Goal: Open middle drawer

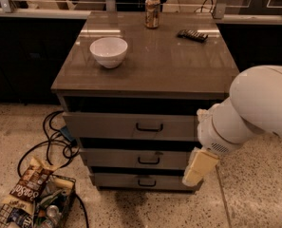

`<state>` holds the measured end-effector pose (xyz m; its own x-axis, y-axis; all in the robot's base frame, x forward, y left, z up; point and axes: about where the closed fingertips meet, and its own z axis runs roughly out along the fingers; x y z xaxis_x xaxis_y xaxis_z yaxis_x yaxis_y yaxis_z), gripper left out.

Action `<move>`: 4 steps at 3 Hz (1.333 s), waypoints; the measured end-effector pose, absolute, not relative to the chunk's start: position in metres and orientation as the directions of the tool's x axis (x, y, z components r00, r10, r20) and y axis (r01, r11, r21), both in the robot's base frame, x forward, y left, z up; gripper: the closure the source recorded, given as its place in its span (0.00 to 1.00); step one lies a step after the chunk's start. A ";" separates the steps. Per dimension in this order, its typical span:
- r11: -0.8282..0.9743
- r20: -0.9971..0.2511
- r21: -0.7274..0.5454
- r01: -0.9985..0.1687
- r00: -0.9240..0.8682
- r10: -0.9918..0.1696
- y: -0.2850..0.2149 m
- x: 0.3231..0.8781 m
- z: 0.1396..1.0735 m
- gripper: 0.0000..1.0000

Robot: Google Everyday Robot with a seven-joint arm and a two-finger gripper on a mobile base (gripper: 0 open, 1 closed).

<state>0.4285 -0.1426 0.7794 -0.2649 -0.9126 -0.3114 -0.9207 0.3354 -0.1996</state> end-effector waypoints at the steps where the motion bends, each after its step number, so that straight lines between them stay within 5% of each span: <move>1: 0.341 -0.284 -0.191 -0.921 -0.281 -0.917 -0.141 0.432 0.774 0.00; 4: 0.292 -0.209 -0.046 -0.955 -0.277 -0.938 -0.077 0.470 0.664 0.00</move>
Offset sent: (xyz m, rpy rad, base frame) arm 0.0524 0.0471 -0.0894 -0.0897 0.1662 0.0063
